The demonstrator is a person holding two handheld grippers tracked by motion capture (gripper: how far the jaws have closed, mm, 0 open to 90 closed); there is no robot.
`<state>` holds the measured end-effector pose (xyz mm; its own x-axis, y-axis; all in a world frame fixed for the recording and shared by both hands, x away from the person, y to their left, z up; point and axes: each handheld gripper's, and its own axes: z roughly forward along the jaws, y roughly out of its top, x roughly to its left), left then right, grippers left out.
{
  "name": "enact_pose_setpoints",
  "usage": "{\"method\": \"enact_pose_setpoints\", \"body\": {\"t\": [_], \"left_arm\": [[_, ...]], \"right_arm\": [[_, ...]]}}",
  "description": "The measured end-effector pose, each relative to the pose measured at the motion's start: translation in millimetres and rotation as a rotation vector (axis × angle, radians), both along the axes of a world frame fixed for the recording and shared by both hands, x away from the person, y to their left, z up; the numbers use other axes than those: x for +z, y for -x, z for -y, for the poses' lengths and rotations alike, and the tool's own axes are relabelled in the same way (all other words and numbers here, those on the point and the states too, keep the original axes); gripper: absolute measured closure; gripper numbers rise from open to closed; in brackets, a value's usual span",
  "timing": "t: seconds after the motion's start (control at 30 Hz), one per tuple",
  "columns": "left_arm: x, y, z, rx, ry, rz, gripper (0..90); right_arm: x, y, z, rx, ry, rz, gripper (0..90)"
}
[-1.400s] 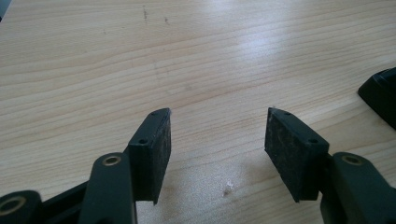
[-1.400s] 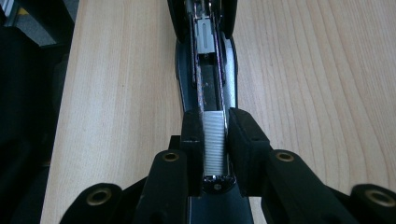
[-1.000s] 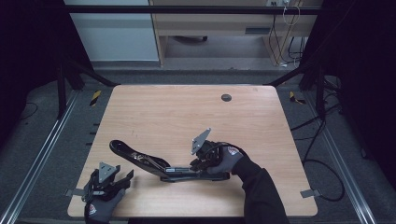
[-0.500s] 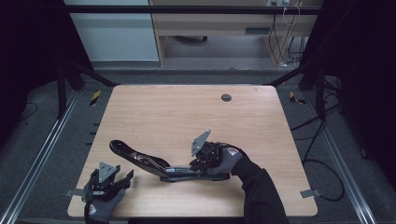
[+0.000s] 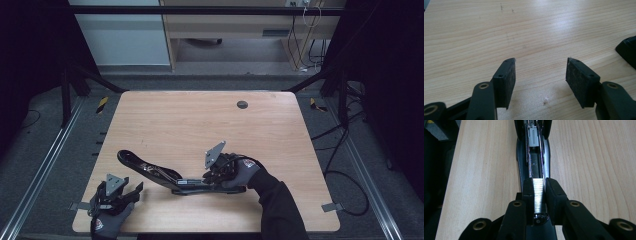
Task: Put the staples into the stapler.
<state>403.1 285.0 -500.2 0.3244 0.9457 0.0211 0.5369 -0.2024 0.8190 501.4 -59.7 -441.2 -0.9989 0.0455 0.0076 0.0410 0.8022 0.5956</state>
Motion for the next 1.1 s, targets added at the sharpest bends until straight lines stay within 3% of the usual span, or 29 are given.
{"method": "enact_pose_setpoints", "body": {"t": [0.3, 0.47, 0.83, 1.1], "left_arm": [[0.0, -0.2, 0.1, -0.002, -0.002, 0.0, 40.9], [0.1, 0.0, 0.1, -0.003, 0.005, 0.0, 40.9], [2.3, 2.1, -0.3, -0.004, 0.032, 0.017, 41.2], [5.8, 3.8, -3.5, 0.002, 0.075, 0.038, 41.9]], "right_arm": [[2.7, 0.0, 7.0, -0.046, -0.032, -0.015, 71.8], [6.8, 0.1, 15.4, -0.114, -0.068, -0.002, 71.7], [17.3, 10.6, 37.9, -0.313, -0.185, 0.048, 71.0], [14.6, 24.6, 67.4, -0.523, -0.27, 0.102, 72.1]]}}
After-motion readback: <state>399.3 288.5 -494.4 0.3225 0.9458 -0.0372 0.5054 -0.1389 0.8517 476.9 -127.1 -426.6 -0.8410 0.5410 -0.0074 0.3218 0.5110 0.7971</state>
